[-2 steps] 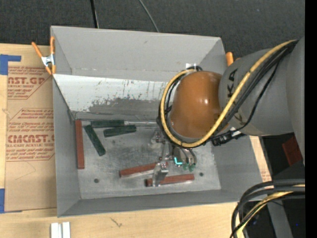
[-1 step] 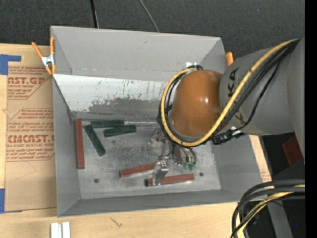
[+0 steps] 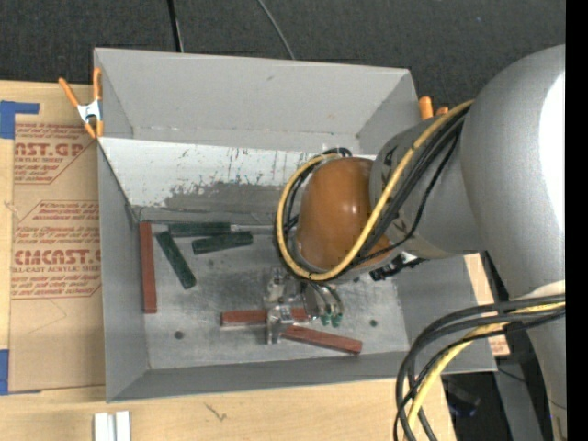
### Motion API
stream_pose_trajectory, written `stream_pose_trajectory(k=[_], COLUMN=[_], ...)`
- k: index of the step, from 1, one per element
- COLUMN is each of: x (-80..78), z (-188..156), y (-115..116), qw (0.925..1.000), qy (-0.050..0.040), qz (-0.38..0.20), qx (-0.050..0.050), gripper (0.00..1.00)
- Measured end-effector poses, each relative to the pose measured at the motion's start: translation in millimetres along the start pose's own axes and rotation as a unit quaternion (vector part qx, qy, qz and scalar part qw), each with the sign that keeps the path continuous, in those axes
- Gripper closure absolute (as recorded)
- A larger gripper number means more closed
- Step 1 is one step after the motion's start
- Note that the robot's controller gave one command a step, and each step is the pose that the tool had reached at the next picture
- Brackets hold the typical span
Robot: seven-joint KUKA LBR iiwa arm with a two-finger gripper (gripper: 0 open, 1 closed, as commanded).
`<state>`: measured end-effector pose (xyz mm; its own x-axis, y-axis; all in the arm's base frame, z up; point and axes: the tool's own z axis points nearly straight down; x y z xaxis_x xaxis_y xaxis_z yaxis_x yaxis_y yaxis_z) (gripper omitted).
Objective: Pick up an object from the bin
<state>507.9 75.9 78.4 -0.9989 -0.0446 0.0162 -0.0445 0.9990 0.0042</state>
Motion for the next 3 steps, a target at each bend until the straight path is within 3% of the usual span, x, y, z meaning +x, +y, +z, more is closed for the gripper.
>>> stream_pose_trajectory(k=[1,2,3], x=[-3.3,0.3,0.3], z=[0,-132,-131], y=[1,25,25], qw=[1.0,0.9998,0.9998], qy=[-0.0084,-0.0088,-0.0087], qz=[0.001,-0.017,-0.017], qx=[-0.001,0.002,0.002], gripper=[1.0,1.0,1.0])
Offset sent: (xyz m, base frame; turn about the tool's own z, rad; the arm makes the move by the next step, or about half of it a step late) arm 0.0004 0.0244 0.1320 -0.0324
